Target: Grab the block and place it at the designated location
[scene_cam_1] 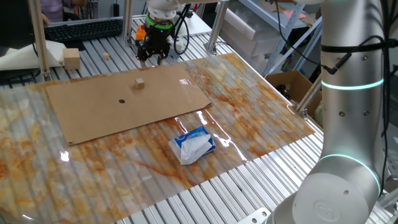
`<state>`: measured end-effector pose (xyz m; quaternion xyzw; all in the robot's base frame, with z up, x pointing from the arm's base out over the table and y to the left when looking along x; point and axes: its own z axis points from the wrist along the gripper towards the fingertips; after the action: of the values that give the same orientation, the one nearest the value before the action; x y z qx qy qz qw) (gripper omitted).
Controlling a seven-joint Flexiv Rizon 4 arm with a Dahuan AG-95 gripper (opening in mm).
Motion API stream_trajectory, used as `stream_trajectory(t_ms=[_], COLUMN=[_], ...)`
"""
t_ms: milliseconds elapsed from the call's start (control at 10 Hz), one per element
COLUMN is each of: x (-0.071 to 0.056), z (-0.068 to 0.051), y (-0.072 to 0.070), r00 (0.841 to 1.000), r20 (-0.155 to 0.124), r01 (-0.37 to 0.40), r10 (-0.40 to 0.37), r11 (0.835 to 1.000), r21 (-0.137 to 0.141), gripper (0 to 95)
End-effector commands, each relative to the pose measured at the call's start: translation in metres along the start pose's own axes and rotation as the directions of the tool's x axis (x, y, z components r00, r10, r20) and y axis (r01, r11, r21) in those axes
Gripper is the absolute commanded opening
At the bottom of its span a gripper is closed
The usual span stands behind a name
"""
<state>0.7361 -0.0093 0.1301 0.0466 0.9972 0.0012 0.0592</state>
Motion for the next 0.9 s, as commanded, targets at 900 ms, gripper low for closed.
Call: stream_trajectory(t_ms=[900], x=[-0.0016], z=[0.0000], y=[0.0003], r00=[1.000], r20=[0.012], r01=[-0.012], r10=[0.012], r11=[1.000], r21=[-0.008], gripper=[57.0])
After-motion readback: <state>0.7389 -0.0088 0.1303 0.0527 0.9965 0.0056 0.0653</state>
